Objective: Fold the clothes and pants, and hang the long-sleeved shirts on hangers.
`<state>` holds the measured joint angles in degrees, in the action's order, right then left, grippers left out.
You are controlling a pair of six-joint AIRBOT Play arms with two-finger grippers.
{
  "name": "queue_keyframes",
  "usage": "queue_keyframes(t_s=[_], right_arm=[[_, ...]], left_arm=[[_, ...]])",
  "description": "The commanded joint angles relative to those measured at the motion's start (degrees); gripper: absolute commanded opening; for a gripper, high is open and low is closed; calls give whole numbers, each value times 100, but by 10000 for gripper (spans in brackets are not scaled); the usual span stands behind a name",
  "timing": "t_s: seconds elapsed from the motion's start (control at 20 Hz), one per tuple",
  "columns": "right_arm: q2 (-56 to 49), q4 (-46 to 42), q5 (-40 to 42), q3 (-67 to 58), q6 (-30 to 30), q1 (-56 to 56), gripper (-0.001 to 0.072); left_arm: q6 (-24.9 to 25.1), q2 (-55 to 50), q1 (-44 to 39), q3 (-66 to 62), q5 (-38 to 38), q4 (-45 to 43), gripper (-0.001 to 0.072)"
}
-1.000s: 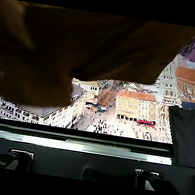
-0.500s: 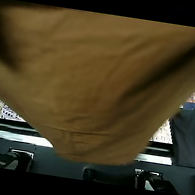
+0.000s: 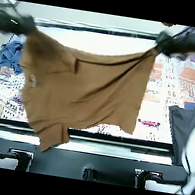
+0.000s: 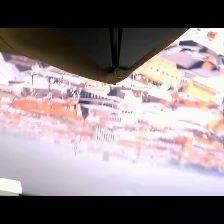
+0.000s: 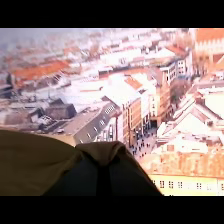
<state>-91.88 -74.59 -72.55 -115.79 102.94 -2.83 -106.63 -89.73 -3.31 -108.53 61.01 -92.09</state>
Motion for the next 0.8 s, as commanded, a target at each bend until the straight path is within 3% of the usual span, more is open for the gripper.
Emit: queue_keyframes(t_s=[0.0,0.15,0.35,0.4,0.5,0.6,0.75], right_arm=[[-1473,282,229,0,44,0,30],[-2081,651,446,0,61,0,31],[-2245,857,573,-2,63,0,35],[-2216,927,518,-2,55,2,71],[-2048,953,260,-2,-24,48,355],[-1700,962,-192,-2,-647,234,392],[-1080,938,-1259,0,-1993,713,393]], left_arm=[[20,-1622,212,-9,-94,826,16],[48,-2181,337,-9,-87,1060,17],[470,-2210,376,-24,-48,1067,31],[468,-2159,426,-85,72,1069,183],[682,-2017,599,-299,533,1073,517],[1471,-1775,809,-435,1246,1086,535],[1902,-1342,1512,-374,1823,2376,534]])
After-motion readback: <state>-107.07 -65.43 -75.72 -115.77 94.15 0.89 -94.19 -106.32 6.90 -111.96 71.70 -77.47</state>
